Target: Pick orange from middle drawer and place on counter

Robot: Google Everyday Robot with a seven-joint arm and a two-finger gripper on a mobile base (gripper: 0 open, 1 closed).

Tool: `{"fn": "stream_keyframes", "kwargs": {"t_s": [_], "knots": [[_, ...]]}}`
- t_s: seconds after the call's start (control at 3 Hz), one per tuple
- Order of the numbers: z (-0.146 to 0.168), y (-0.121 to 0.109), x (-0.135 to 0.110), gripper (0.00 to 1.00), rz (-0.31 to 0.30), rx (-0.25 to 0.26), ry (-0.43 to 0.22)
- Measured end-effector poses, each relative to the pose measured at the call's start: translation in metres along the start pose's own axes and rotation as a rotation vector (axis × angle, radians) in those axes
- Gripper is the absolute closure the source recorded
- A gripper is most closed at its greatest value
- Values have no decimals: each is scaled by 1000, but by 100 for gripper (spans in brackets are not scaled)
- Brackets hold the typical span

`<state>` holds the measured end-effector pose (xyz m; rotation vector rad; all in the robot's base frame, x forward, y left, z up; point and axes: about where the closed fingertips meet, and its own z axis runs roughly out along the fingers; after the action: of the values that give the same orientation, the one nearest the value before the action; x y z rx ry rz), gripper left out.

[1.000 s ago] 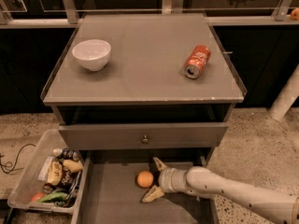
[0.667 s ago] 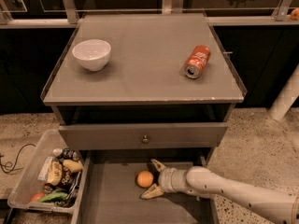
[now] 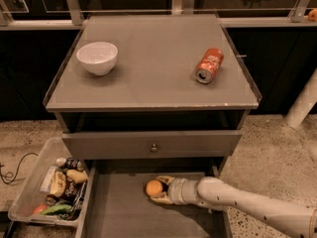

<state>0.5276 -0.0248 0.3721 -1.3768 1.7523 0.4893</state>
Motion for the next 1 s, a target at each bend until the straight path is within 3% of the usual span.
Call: {"fn": "stream_keyframes", "kwargs": {"t_s": [0.33, 0.67, 1.0], "knots": [[0, 0, 0, 86, 0, 0, 0], [1, 7, 8, 100, 17, -12, 21], [-24, 15, -7, 100, -1, -20, 3]]}}
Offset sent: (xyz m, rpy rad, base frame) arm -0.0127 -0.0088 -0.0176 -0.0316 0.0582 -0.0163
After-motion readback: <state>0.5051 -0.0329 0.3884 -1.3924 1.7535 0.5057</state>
